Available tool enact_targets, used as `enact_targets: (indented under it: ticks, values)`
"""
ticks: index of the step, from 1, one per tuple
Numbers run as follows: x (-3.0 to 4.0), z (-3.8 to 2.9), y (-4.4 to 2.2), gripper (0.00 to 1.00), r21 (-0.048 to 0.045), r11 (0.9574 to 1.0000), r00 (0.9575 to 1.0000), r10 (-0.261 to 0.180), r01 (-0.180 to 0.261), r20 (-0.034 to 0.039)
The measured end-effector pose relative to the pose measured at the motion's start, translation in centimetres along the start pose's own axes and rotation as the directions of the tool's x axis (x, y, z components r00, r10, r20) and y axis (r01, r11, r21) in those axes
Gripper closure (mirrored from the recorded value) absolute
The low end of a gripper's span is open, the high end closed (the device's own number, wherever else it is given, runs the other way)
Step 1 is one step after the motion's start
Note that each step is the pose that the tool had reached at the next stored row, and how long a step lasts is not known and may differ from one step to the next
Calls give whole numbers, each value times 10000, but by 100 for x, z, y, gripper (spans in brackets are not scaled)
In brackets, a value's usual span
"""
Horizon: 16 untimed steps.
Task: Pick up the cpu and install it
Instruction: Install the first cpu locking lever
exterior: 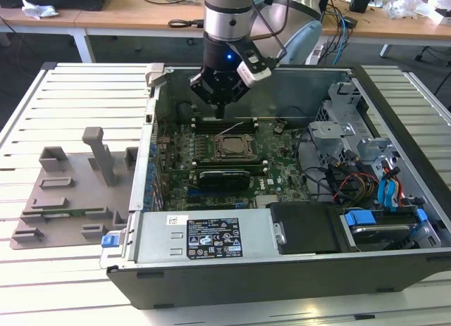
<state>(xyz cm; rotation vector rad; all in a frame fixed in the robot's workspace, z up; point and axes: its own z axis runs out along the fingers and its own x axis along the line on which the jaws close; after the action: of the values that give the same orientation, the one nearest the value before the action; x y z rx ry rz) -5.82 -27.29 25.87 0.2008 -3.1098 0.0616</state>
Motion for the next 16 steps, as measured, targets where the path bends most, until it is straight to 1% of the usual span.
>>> enact_targets:
  ticks: [8,16]
  values:
    - [-3,9,0,89,-1,10000,10000,0,0,0]
    - [-6,103,3,89,0,10000,10000,0,0,-1]
